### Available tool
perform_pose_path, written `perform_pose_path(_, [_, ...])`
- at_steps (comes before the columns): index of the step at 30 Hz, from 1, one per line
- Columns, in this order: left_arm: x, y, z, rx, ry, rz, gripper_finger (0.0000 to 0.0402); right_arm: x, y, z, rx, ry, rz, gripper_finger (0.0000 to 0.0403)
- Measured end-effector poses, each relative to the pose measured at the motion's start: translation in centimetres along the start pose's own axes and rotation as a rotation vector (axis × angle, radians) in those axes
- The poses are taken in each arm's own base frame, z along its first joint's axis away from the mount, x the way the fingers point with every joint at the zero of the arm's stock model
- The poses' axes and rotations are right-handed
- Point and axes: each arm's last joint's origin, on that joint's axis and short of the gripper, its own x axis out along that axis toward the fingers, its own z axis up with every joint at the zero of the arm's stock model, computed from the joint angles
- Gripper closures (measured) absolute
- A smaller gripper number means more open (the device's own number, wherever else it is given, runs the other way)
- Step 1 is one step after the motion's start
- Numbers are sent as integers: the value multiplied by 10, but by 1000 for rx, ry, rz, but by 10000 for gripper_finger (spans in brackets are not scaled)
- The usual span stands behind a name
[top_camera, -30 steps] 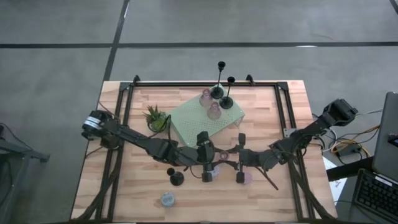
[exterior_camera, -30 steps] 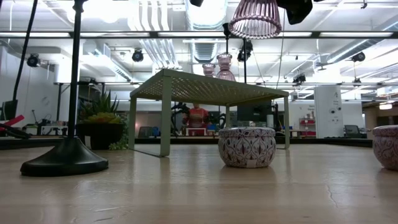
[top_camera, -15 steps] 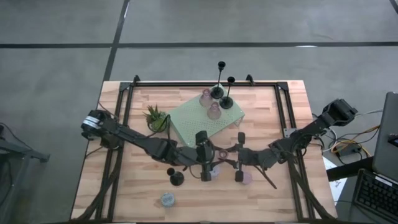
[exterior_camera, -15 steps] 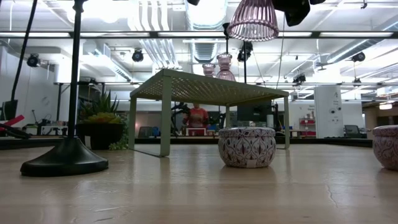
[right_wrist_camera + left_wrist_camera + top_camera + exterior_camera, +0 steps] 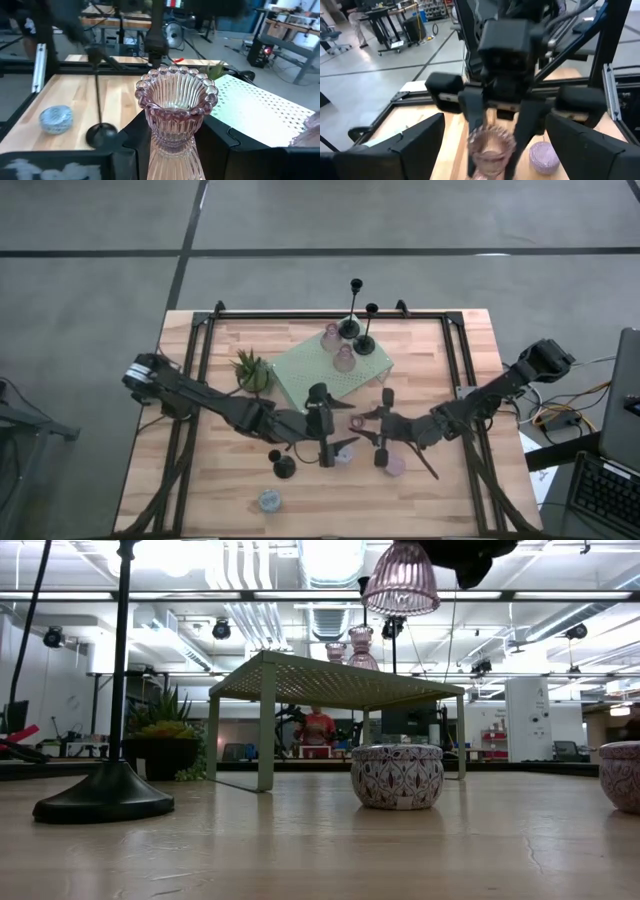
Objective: Pick & Place candle stick holders
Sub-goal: Put the pink glass candle holder on the shelf aligned with the other pink glass candle holder
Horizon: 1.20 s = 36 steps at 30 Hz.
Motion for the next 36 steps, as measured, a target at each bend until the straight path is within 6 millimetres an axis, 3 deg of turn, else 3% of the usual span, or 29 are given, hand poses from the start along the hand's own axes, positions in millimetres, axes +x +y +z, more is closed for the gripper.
perform_pose_path(8, [-18, 6, 12, -2, -9, -9, 53, 16, -26, 1, 67, 6, -106, 282])
perform_pose_path(16, [-31, -4, 11, 10, -14, -49, 52, 28, -60, -4, 117, 76, -241, 284])
perform_pose_path(36, [-40, -14, 9, 36, -24, -81, 51, 37, -105, -6, 182, 119, -377, 284])
